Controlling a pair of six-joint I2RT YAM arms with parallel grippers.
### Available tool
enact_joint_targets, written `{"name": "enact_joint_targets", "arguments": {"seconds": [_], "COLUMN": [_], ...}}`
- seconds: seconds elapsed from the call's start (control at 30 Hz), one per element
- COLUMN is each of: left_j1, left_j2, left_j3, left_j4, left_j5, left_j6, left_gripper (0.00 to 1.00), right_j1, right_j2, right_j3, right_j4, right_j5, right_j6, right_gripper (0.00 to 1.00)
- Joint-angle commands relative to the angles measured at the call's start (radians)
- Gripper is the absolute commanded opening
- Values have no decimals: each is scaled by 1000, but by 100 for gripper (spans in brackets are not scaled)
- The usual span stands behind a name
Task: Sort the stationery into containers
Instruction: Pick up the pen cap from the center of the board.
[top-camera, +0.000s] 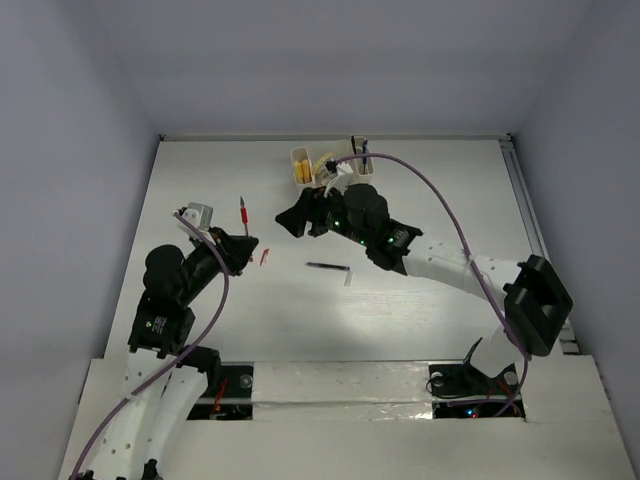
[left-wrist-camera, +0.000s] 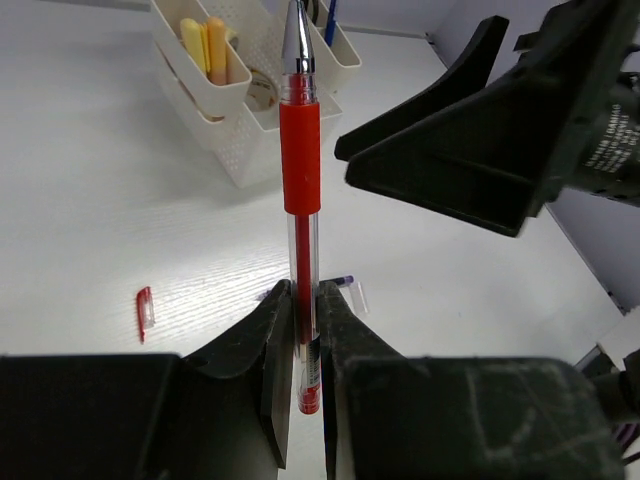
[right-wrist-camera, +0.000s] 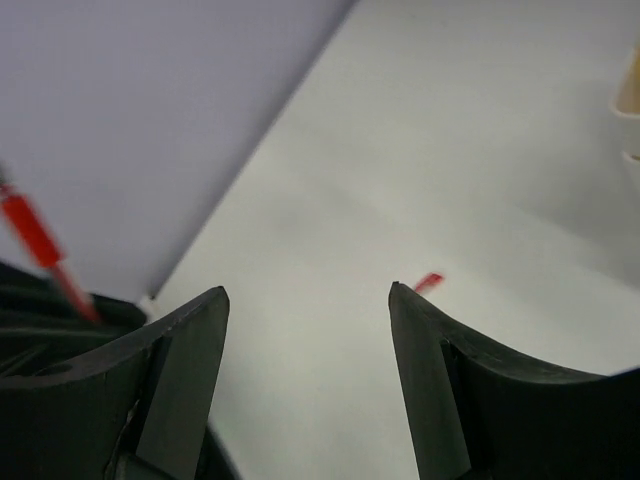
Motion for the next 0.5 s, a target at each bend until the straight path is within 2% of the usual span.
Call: {"name": "enact_joint_targets", "arguments": {"seconds": [0.0,0.03,0.13,0.33,0.47], "left_j1": [4,4,4,4,4], "left_j2": [-5,-11,-31,-44,-51], "left_j3": [45,44,38,33,33], "left_j4": [3,5,8,9,9], "left_j5": [-42,-44,-47,-42,-42], "left_j6": [34,34,31,29,29], "left_gripper": [0,0,0,0,0], "right_j1": [-4,-4,-4,16,36], "right_j2": [60,126,215,413,508], "right_j3": [125,158,256,411,496], "right_j4": [-219,-302,-401,-487,-517], "right_j5": [147,158,203,223,227], "right_j6": [-85,-105,-126,-148,-148], "right_gripper": [71,72,73,70,54]}}
